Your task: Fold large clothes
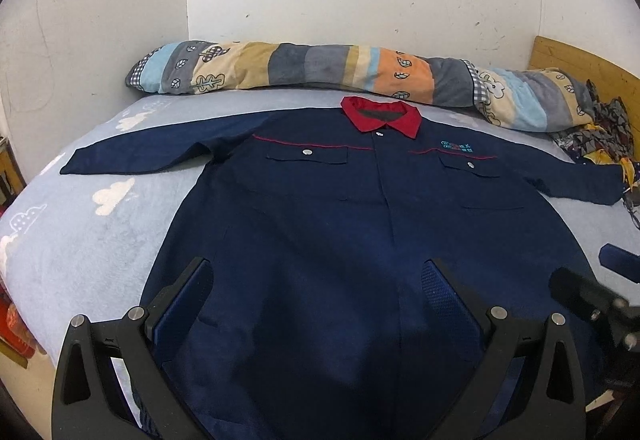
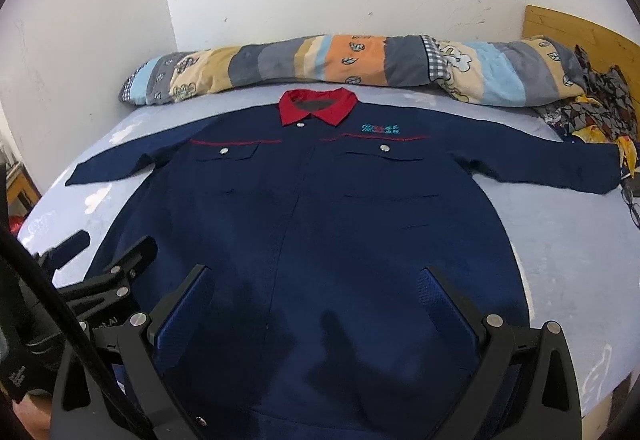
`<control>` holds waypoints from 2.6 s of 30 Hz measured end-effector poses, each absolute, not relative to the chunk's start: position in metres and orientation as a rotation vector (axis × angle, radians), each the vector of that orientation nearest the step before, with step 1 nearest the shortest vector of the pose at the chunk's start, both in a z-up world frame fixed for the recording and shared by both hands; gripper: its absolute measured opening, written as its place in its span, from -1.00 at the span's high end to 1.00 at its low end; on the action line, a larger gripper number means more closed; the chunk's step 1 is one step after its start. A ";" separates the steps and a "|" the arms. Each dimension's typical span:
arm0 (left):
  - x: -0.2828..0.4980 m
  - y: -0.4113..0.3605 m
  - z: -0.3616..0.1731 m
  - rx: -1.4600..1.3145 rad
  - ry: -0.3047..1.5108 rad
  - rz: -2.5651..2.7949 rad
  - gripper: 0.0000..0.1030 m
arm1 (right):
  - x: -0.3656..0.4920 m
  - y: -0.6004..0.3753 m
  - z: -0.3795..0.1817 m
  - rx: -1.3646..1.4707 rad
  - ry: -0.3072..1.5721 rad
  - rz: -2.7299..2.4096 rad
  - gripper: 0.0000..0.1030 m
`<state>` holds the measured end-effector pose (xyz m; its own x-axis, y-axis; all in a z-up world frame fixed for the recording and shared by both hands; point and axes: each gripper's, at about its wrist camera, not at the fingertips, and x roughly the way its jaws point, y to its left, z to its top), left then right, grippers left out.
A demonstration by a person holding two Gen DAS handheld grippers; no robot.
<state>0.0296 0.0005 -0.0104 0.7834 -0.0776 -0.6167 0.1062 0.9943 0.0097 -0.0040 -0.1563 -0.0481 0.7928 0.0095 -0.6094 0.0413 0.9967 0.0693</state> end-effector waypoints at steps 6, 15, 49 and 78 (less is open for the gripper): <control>0.028 -0.005 -0.011 0.062 0.614 -0.099 -1.00 | -0.003 -0.154 -0.047 0.063 0.659 -0.028 -1.00; 0.023 -0.006 -0.009 0.059 0.598 -0.101 -1.00 | -0.002 -0.149 -0.050 0.025 0.671 -0.050 -1.00; 0.019 -0.011 -0.003 0.071 0.615 -0.117 -1.00 | -0.006 -0.137 -0.050 -0.084 0.659 -0.079 -1.00; 0.081 -0.074 -0.007 0.193 0.669 -0.270 -1.00 | -0.009 -0.682 -0.056 0.917 0.435 -0.435 -0.64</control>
<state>0.0806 -0.0738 -0.0074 0.7514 -0.1837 -0.6337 0.3068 0.9476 0.0890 -0.0087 -0.6816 -0.0559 0.8293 -0.1720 -0.5316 0.5318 0.5353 0.6563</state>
